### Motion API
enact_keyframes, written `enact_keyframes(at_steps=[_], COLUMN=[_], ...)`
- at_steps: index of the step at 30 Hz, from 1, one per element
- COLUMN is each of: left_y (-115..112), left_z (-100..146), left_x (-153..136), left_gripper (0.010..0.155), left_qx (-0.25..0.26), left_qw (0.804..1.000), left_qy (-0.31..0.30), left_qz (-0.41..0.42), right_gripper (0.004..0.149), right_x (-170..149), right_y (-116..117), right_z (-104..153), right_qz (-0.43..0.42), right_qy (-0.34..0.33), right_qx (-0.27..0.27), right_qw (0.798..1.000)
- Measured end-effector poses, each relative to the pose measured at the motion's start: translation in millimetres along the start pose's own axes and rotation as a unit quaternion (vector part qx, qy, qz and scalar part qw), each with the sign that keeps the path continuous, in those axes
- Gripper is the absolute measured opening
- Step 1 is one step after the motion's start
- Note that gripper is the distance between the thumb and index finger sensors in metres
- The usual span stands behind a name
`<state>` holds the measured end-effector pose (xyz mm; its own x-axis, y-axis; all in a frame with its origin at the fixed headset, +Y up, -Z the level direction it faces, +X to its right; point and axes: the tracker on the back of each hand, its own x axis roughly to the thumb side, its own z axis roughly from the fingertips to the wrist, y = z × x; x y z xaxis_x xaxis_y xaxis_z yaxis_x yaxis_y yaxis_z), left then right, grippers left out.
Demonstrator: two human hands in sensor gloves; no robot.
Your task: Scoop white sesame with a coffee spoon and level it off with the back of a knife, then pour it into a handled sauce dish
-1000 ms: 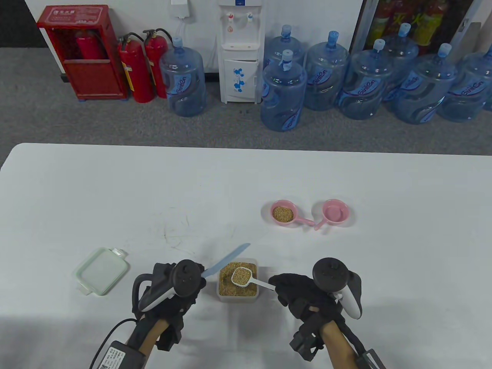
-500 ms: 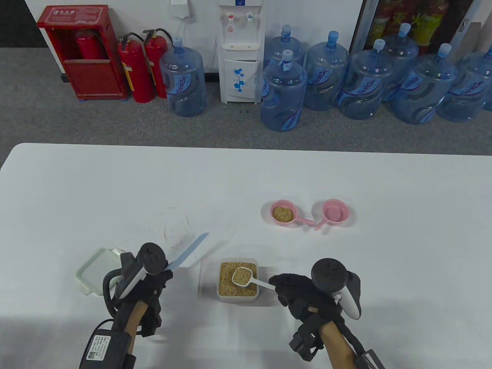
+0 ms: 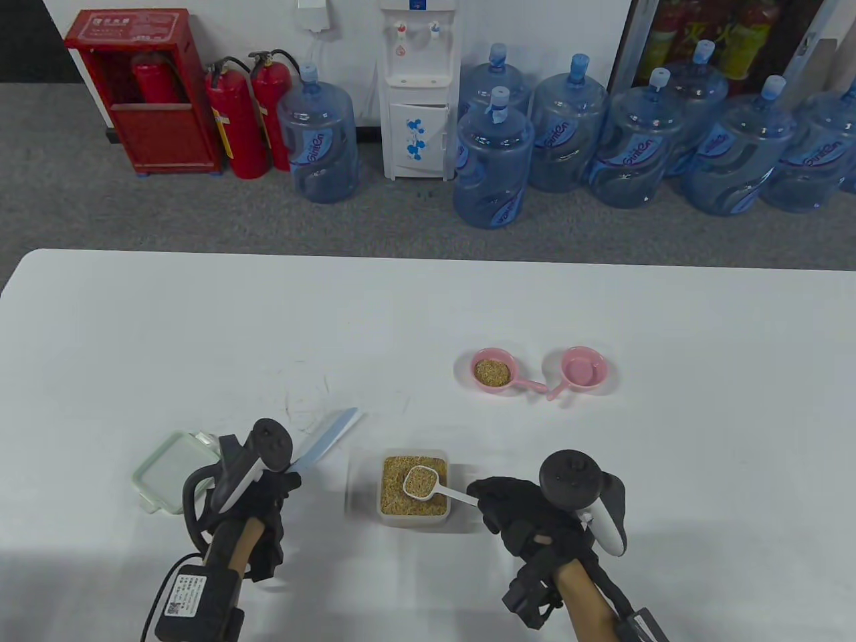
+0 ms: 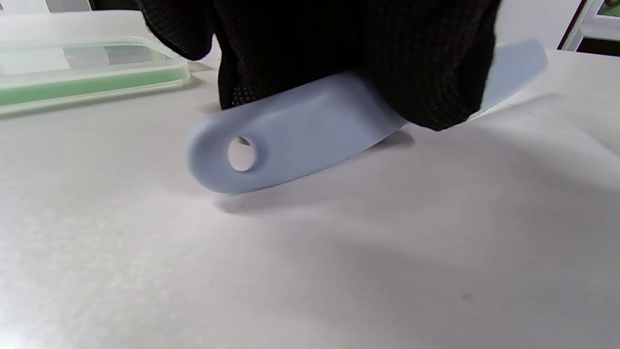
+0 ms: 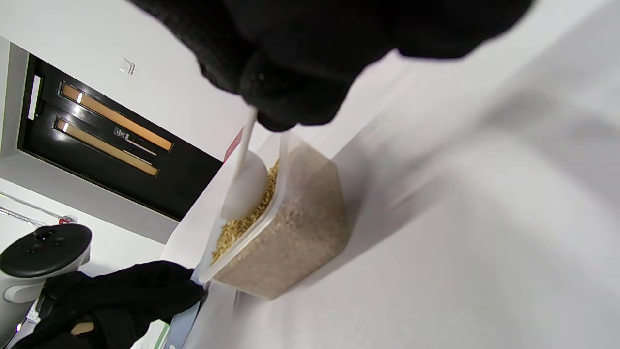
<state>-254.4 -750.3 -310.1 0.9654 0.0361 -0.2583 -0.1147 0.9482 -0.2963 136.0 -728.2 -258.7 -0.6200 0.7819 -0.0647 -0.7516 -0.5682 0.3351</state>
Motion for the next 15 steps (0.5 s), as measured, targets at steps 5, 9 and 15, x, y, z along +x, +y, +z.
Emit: enact_keyframes(at_steps=[5, 9, 15], left_y=[-1.0, -2.4, -4.3], left_z=[-1.0, -1.0, -0.3], left_x=[1.4, 3.2, 6.3], left_gripper=[0.042, 0.044, 0.046], left_qx=[0.018, 0.027, 0.053], left_qw=[0.999, 0.999, 0.996], left_qy=[0.007, 0.009, 0.006], left_qz=[-0.028, -0.041, -0.073], right_gripper=[0.043, 0.043, 0.043], right_x=[0.4, 0.5, 0.8], right_y=[0.6, 0.9, 0.9], right_z=[-0.1, -0.1, 0.0], right_qz=[0.001, 0.002, 0.001], right_qy=[0.001, 0.002, 0.001], right_qx=[0.0, 0.001, 0.0], right_qw=[1.0, 1.0, 1.0])
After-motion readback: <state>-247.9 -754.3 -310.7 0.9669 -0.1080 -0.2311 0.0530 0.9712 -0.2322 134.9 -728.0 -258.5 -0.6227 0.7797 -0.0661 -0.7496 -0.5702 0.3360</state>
